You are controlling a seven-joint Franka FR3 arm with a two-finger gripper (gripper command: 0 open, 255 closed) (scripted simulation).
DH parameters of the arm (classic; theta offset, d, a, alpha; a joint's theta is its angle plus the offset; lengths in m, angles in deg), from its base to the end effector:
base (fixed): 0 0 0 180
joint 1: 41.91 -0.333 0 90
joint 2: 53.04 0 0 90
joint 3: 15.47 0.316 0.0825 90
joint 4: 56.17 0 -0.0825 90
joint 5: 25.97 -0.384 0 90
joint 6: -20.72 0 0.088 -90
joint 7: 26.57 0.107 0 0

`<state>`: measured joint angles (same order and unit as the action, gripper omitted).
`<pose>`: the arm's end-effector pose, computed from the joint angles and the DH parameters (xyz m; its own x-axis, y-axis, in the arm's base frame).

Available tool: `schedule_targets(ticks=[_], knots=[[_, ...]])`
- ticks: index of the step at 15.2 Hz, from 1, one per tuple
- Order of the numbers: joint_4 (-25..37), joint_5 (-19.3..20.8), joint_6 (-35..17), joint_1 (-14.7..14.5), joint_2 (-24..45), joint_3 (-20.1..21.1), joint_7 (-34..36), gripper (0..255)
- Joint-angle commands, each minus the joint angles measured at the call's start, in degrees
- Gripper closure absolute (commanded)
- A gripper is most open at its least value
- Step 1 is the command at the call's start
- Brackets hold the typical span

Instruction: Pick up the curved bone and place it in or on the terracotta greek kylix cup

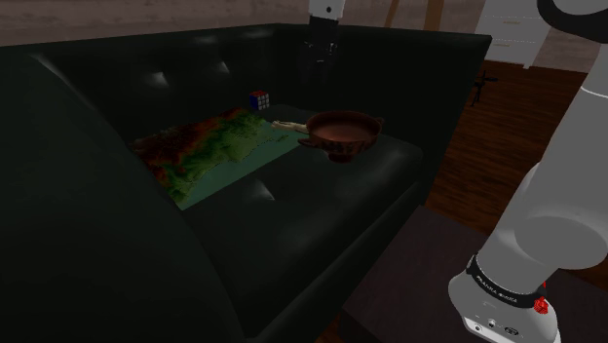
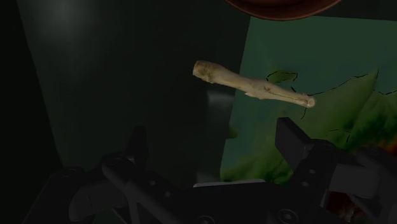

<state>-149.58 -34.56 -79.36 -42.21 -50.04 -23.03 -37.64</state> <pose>0.5816 -0.0587 0.5834 0.9953 0.0395 0.0887 0.0507 -0.9906 -0.1270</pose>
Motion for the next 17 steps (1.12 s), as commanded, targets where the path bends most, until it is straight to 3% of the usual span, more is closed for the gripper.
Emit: schedule_targets(ticks=[1,11,12,17], knots=[[-1.52,-0.02,-1.57,-0.12,-0.02,0.1,0.0,0],[-3.43,-0.07,-3.53,-0.25,0.02,0.22,-0.06,0],[-3.43,-0.07,-3.53,-0.25,0.02,0.22,-0.06,255],[-3.43,-0.07,-3.53,-0.25,0.02,0.22,-0.06,255]])
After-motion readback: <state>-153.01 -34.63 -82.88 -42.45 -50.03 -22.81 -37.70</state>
